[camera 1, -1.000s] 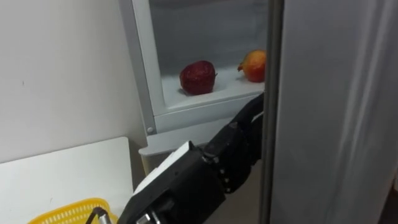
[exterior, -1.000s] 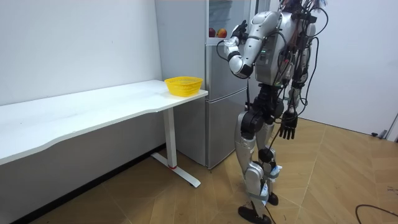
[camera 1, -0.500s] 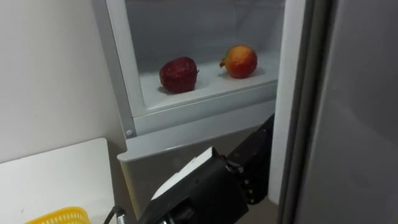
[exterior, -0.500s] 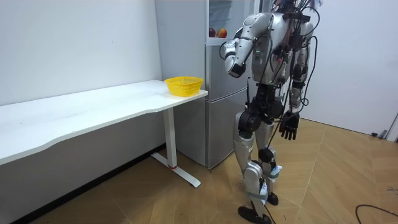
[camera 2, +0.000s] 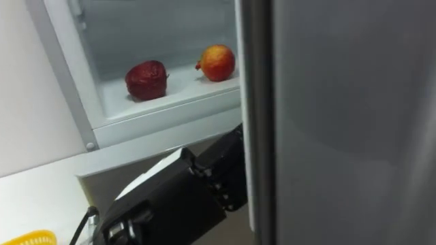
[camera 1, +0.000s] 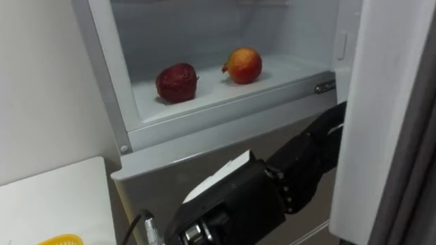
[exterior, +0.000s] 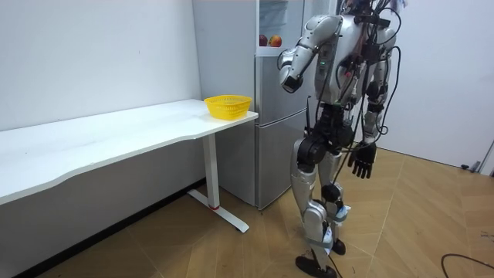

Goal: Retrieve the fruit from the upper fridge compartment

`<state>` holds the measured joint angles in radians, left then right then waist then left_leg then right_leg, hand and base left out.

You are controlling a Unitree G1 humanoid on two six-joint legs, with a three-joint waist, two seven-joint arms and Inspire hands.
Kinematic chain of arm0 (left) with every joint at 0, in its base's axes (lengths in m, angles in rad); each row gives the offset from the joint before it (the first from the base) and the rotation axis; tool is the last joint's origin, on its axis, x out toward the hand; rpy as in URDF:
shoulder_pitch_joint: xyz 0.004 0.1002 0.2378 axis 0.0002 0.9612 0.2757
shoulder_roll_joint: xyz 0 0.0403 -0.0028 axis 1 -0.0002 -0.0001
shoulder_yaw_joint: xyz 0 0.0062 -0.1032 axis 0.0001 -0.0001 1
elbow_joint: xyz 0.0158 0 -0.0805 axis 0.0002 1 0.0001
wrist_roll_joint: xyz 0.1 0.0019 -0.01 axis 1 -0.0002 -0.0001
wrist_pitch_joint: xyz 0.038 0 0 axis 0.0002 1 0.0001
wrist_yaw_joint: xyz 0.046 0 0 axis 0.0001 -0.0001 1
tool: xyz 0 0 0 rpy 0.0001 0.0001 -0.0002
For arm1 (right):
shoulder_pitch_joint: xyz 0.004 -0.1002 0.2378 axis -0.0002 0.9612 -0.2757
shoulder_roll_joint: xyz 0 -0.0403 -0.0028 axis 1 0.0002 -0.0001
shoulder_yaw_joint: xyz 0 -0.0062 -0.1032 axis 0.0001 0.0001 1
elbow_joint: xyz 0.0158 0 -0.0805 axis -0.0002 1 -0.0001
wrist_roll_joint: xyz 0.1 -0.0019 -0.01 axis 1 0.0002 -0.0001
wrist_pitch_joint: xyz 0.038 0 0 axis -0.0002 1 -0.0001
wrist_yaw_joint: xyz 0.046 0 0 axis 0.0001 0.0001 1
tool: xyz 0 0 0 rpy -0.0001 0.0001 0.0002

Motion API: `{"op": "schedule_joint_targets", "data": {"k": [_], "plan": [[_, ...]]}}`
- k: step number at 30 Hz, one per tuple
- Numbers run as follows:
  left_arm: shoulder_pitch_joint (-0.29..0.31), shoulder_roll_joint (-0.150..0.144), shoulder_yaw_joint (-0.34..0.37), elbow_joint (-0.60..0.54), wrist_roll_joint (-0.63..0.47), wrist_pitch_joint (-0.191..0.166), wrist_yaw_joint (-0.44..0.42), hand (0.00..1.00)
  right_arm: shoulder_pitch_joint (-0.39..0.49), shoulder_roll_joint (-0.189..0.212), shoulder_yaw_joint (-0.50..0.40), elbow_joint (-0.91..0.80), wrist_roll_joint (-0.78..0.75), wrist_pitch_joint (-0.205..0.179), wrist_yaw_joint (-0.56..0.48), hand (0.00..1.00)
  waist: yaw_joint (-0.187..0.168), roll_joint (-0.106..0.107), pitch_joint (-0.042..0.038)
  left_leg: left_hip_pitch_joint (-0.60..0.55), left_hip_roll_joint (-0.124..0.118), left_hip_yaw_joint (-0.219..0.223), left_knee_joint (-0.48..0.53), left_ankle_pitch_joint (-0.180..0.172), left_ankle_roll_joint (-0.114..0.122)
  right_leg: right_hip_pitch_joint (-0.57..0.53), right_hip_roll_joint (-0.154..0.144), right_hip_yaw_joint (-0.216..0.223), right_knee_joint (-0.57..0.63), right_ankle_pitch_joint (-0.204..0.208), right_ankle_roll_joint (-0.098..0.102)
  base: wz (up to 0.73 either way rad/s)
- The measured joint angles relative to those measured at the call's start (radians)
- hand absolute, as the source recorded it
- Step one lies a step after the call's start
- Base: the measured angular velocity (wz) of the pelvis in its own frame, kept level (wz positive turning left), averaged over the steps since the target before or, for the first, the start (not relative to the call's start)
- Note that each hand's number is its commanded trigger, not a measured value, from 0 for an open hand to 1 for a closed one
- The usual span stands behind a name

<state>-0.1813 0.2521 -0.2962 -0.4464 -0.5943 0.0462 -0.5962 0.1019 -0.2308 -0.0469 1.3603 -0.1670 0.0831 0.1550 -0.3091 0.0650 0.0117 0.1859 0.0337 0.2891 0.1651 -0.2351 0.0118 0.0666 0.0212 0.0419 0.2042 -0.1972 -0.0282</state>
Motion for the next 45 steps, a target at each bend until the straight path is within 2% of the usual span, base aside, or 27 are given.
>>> {"op": "schedule_joint_targets", "data": {"k": [14, 19, 24, 30, 40, 45], "plan": [[-0.001, 0.009, -0.005, 0.003, -0.004, 0.003, 0.004, 0.0, 0.012, -0.009, -0.017, -0.006, 0.004, 0.003, -0.001, 0.0, -0.043, 0.003, 0.0003, 0.003, 0.012, 0.027, 0.0, 0.0, 0.0, -0.012, 0.017, 0.039, 0.007, 0.009, -0.008, -0.09], [-0.038, 0.003, -0.018, 0.019, -0.006, 0.017, 0.009, 0.0, 0.008, -0.009, -0.017, -0.002, 0.004, 0.005, -0.003, 0.0, -0.045, 0.003, 0.0006, 0.006, 0.01, 0.037, -0.001, 0.0, 0.0, -0.01, 0.017, 0.048, 0.002, 0.01, -0.007, -0.05], [-0.112, -0.01, -0.042, 0.074, -0.006, 0.026, 0.023, 0.0, 0.007, -0.009, -0.017, 0.0, 0.004, 0.006, -0.011, 0.0, -0.049, 0.001, 0.0014, 0.003, 0.008, 0.037, -0.001, 0.0, 0.0, -0.014, 0.016, 0.054, 0.0, 0.012, -0.003, -0.03], [-0.126, -0.02, -0.044, 0.074, -0.006, 0.042, 0.028, 0.0, 0.004, -0.008, -0.017, 0.0, 0.005, 0.017, -0.013, 0.0, -0.071, 0.001, 0.0014, 0.002, 0.008, 0.038, 0.0, 0.0, 0.0, -0.017, 0.019, 0.065, 0.0, 0.012, -0.004, -0.05], [-0.151, -0.023, -0.06, 0.075, -0.006, 0.057, 0.028, 0.0, -0.002, -0.008, -0.017, 0.001, 0.006, 0.024, -0.011, 0.0, -0.085, -0.001, 0.0017, 0.001, 0.008, 0.04, 0.001, 0.0, 0.0, -0.019, 0.02, 0.074, -0.002, 0.012, -0.004, -0.03], [-0.165, -0.023, -0.061, 0.076, -0.005, 0.058, 0.028, 0.0, -0.003, -0.009, -0.018, -0.001, 0.006, 0.022, -0.007, 0.0, -0.099, 0.001, 0.0008, -0.004, 0.01, 0.063, 0.001, 0.0, 0.0, -0.032, 0.023, 0.089, 0.001, 0.013, -0.005, -0.1]]}}
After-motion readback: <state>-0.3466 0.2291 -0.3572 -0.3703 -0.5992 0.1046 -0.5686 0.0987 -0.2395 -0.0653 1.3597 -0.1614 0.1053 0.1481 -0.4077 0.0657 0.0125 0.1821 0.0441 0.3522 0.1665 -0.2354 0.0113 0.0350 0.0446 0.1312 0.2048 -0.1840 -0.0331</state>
